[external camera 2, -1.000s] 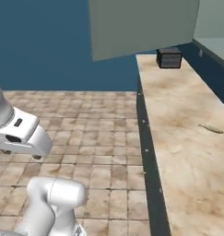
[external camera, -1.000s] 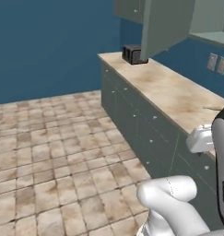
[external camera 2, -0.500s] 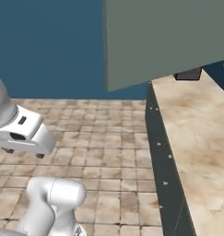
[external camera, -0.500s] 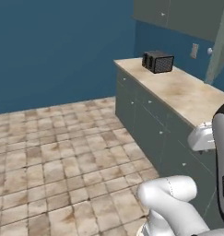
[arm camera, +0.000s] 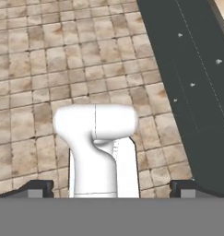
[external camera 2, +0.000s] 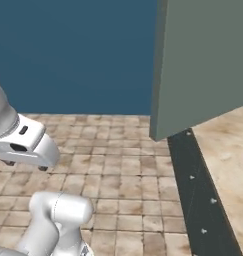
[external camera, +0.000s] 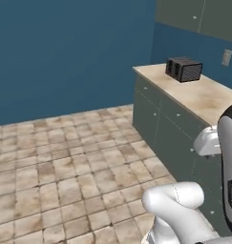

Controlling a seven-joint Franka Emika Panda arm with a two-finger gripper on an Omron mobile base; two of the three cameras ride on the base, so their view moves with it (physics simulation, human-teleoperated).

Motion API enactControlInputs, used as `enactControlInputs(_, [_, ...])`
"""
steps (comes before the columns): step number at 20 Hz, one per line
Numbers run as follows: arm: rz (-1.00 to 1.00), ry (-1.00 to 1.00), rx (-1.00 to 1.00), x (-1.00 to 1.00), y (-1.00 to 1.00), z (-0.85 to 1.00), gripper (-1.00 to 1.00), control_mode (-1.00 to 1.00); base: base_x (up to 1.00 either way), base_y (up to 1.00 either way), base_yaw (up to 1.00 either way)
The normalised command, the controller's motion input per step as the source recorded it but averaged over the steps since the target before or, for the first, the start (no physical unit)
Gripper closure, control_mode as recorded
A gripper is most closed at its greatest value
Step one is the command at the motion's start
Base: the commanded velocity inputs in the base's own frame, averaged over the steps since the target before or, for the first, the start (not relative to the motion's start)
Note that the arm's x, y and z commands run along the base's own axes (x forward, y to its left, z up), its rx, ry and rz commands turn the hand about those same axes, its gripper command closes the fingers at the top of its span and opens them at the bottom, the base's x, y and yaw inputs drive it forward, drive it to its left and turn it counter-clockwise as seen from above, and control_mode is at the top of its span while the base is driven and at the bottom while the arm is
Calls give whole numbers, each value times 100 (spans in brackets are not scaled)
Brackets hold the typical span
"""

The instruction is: Close all open cabinet doors.

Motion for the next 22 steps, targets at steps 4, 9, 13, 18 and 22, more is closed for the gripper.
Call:
enactControlInputs(4, [0,0,0,0,0,0,-100,100,45,22,-15])
enactControlInputs(9, [0,0,0,0,0,0,-100,100,25,14,-34])
enactControlInputs(13, [0,0,0,0,0,0,-100,100,1,14,-49])
enactControlInputs(18, [0,0,0,0,0,0,-100,100,5,27,-54])
enactControlInputs(22, [0,0,0,0,0,0,-100,100,22,40,-55])
